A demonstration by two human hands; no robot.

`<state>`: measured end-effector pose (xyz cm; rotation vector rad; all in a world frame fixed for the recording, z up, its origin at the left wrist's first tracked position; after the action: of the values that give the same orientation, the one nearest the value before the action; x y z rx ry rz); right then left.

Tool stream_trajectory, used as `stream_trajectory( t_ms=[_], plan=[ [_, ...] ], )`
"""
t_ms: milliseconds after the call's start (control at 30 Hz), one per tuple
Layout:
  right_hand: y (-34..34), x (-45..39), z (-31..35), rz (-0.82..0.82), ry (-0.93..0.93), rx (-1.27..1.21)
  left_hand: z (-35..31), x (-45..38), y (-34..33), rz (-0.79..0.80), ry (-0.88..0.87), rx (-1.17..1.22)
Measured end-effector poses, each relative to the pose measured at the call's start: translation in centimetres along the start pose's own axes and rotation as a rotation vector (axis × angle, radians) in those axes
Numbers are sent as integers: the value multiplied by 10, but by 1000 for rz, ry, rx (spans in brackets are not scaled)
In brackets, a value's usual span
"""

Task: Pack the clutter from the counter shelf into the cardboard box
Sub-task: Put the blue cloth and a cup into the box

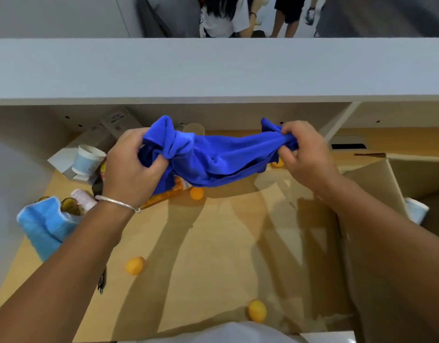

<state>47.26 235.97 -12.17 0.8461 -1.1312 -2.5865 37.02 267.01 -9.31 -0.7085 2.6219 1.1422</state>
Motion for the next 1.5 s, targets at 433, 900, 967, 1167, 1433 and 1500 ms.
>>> stream_trajectory(
  t_ms=[433, 900, 967, 1167, 1433, 1500],
  plan=[
    [154, 73, -13, -296, -130, 140, -152, -2, -82, 169, -250, 170],
    [272, 192, -49, -466, -274, 343, -314, 48, -193, 368, -497, 334],
    [276, 206, -56, -469, -295, 356, -333, 57, -208, 390, -531, 340],
    [269, 232, -78, -373, -380, 402, -367, 84, -258, 557, -582, 274],
    [252, 244, -91, -248, -512, 382, -318, 83, -269, 713, -528, 41],
    [244, 240, -84, -250, -497, 381, -292, 75, -254, 673, -489, 23]
  ],
)
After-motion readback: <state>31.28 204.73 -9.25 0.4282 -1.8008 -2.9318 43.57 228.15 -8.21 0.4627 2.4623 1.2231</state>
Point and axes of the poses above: each hand's wrist, its own x-axis away from the middle knuckle, its own y-axis out of the back of the hand, z = x × y, the point moved 4 cm from there along -x, towards the middle knuckle, and after that the axes turned 10 degrees about y, right-handed, at the moved point
